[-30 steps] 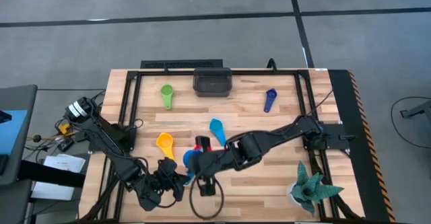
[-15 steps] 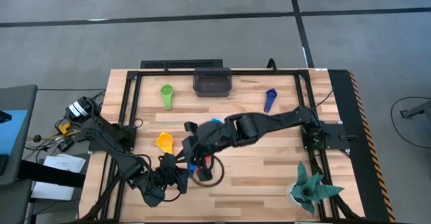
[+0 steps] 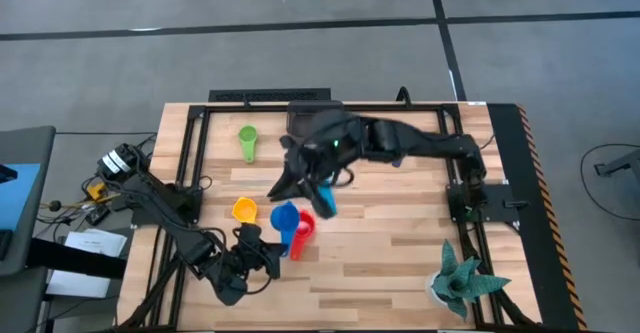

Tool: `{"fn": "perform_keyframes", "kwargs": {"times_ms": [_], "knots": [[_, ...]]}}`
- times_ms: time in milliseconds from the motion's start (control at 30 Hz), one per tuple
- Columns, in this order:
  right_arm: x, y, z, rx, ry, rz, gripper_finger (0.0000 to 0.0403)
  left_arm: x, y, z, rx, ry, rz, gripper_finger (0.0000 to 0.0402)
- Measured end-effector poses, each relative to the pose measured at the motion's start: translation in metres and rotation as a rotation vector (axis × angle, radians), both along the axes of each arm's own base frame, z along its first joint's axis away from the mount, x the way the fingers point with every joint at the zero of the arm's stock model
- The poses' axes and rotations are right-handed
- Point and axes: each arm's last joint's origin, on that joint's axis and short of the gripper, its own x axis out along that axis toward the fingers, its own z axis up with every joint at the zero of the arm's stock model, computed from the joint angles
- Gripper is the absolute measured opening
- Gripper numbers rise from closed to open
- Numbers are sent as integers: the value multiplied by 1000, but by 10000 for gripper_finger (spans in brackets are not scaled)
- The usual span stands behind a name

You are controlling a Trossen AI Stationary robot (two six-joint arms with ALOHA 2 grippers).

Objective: Nest measuring cups in basket
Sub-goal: Stack the blue measuring cup on top of the red measuring cup

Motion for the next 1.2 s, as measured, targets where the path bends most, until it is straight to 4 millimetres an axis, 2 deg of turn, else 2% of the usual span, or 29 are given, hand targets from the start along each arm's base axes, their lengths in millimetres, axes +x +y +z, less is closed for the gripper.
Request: {"fn": "perform_keyframes", "kwargs": {"times_ms": [133,300,433,533,700,867,1000,1200], "knots": [[-8,-10,6,22,19,15,63,4,5,0,12,6,17,0],[-15,-2,6,-24,31,37,40,8,10,0,25,12,31,0],[-28,-1,20,-40,-8,27,23,8,10,0,32,14,30,0],[-33,-1,23,-49,-4,30,18,8,11,-1,38,21,30,0],[-23,11,10,-22,2,54,18,7,11,-1,37,33,21,0],[-7,32,-2,79,-104,132,16,7,11,-1,34,35,16,0],[4,45,-20,148,-175,153,14,7,9,-2,23,47,-6,0],[13,52,-43,233,-249,154,14,4,5,-2,21,45,-25,0]]}}
